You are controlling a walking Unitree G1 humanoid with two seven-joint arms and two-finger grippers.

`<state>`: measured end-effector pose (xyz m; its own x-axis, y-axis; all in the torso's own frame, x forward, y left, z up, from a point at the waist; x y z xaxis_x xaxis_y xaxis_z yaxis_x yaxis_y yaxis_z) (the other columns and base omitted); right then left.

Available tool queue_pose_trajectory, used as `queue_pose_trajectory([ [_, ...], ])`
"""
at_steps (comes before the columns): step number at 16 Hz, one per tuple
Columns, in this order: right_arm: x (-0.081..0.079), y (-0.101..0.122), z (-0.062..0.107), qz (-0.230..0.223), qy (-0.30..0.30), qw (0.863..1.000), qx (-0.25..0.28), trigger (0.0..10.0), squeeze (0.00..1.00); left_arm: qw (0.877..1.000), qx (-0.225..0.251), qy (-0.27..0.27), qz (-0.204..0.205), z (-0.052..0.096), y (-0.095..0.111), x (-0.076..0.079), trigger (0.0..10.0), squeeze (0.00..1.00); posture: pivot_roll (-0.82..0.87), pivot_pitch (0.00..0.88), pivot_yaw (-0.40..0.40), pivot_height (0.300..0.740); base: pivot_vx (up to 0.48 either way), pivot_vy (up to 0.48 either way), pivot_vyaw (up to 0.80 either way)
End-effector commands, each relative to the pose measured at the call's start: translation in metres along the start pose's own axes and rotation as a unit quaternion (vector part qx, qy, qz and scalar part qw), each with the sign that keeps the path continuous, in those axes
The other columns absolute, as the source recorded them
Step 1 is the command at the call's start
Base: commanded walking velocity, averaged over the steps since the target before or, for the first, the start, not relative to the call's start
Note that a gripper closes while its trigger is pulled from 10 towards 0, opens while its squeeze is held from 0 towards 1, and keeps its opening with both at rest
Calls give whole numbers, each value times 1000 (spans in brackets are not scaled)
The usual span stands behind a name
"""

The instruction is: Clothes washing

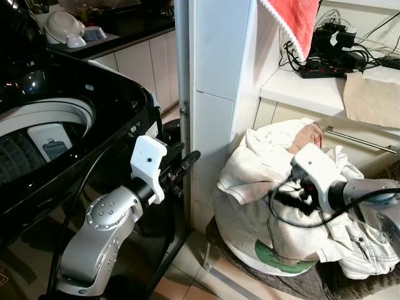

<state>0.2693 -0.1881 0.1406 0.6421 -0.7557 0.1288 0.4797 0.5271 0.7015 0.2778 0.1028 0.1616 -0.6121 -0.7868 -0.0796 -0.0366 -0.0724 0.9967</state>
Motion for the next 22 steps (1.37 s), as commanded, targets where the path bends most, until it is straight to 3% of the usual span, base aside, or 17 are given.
queue_pose_trajectory([
  [1,0,-1,0,16,4,1000,-8,10000,1000,999,-8,-50,1,1,2,12,10000,0,-80,0,21,740,0,0,0],
  [3,0,-4,-1,26,8,999,-20,10000,1000,995,-19,-101,1,5,0,27,10000,0,-80,0,21,740,0,0,0],
  [6,1,-4,-1,37,2,999,-24,10000,1000,998,-15,-67,-4,1,0,21,10000,0,-76,0,18,740,0,0,0],
  [7,6,-3,-2,37,-20,999,-22,10000,757,1000,-8,-4,-8,-4,0,6,10000,0,-77,0,16,740,0,0,0],
  [8,6,-3,-2,36,-22,999,-23,10000,529,1000,-10,12,-5,-5,0,2,10000,0,-79,0,17,740,0,0,0],
  [9,7,-3,-2,36,-29,999,-22,10000,0,1000,-7,19,-3,-5,1,1,10000,0,-80,1,18,740,0,0,0],
  [11,8,1,-2,31,-39,999,-6,10000,0,1000,-11,28,0,-6,0,0,10000,0,-82,6,19,740,0,0,0],
  [13,1,20,-3,10,-27,998,60,10000,0,997,8,73,-11,-8,4,-11,10000,0,-84,13,17,740,0,0,0],
  [18,-2,26,-5,26,-29,996,79,10000,0,995,15,102,-8,-8,7,-18,10000,0,-82,14,19,740,0,0,0],
  [22,-1,24,-5,39,-34,996,72,10000,0,994,17,110,-1,-8,7,-19,10000,0,-82,10,15,740,216,0,738],
])
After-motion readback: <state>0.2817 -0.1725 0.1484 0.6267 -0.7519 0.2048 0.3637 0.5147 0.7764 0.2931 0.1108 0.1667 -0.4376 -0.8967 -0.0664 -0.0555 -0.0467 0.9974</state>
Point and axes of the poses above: a point about 5 cm out from each wrist's last joint towards the gripper, its own z axis pointing back from the gripper into the wrist, its own y axis along the axis of the wrist's last joint, x = y × z, the point moved 3 cm from there along -z, pointing out of the wrist towards the gripper, and after that the axes turned 2 degrees about -z, right-handed, at the moved point
